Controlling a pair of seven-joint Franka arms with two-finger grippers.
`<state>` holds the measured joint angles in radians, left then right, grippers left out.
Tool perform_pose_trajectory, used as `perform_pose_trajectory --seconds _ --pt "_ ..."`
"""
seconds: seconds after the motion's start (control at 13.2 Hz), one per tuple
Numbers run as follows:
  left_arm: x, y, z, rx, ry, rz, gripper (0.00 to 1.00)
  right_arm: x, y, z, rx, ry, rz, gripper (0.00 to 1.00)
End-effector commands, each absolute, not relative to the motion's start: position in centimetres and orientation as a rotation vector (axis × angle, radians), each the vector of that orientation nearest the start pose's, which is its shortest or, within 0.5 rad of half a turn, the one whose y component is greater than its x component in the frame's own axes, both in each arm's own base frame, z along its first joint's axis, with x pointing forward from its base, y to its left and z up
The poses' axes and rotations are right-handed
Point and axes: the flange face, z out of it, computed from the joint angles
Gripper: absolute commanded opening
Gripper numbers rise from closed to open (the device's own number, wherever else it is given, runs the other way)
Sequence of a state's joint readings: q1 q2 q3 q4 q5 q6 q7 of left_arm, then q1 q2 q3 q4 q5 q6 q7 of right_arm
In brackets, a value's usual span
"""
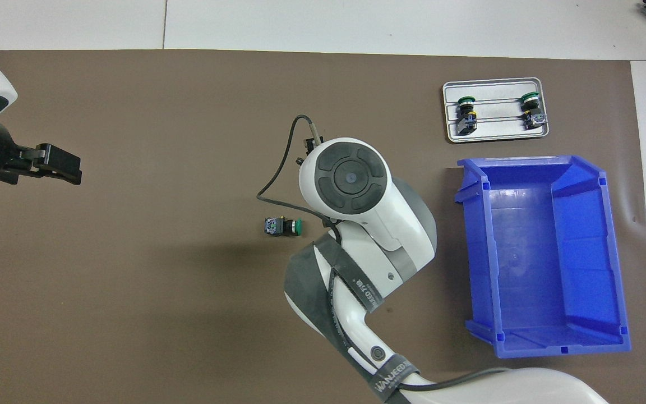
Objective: Place and press button with both arms
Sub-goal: 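Withdraw the right gripper back above the blue bin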
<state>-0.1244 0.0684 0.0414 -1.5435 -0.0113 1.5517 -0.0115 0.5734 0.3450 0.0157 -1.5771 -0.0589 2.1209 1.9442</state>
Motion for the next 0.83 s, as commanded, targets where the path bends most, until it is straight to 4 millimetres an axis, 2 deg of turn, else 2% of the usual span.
perform_pose_trajectory --seconds 0.0,0.15,0.38,0.53,0.76 --pt "56.2 -4.6 59.8 -3.144 0.123 0.107 1.0 57.0 33.3 48.1 -2.445 1.722 -0.15 1.0" --pt "56.2 -4.6 59.8 -3.144 0.123 0.107 1.0 57.3 29.7 49.8 -2.548 1.607 -0.166 1.0" --pt "56.2 -4.6 59.8 -3.144 0.123 0.107 1.0 57.6 22.9 52.6 -2.639 1.431 -0.203 1.0" --pt "56.2 -4.6 59.8 -3.144 0.123 0.107 1.0 57.3 18.6 54.6 -2.727 1.29 -0.181 1.0" --pt "56.2 -4.5 59.8 -3.144 0.12 0.107 1.0 56.1 13.8 56.8 -2.849 1.121 -0.157 1.0"
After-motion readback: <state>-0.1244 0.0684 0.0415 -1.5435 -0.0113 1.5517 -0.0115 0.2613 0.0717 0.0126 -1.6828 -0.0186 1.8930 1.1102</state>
